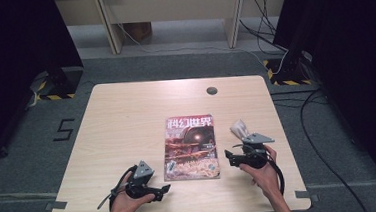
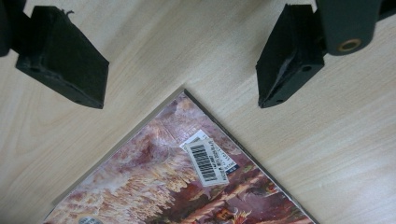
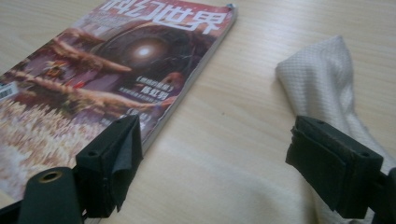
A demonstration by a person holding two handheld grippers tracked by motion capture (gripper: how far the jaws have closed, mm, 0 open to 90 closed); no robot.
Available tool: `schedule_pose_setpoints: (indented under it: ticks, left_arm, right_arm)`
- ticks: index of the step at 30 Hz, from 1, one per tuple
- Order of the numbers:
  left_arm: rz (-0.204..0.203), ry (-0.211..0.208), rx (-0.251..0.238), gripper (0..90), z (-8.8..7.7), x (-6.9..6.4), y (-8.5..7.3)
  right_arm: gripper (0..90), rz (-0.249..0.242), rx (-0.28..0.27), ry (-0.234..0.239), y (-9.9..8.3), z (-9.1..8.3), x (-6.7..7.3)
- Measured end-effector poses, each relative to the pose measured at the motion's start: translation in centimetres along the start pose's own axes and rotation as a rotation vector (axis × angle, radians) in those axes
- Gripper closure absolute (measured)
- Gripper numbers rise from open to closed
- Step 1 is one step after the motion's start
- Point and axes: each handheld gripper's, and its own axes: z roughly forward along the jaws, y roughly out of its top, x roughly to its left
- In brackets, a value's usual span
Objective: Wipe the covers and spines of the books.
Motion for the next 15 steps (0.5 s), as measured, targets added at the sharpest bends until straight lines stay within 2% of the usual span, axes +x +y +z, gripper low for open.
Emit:
schedule_pose_setpoints:
  ticks: [4, 8, 15]
  left_arm:
    - [0.003, 0.002, 0.002, 16.3, 0.0, 0.0, 0.0]
    - [0.003, 0.003, 0.001, 16.3, -0.1, 0.0, -0.1]
    - [0.008, 0.003, 0.001, 16.2, -0.2, -0.1, -0.1]
  right_arm:
    - [16.2, -0.024, -0.001, 0.022, -0.4, -0.2, 0.7]
    - [16.2, -0.028, 0.0, 0.041, -0.8, -0.4, 1.3]
    - [16.3, -0.048, 0.041, 0.056, -1.7, -0.2, 2.4]
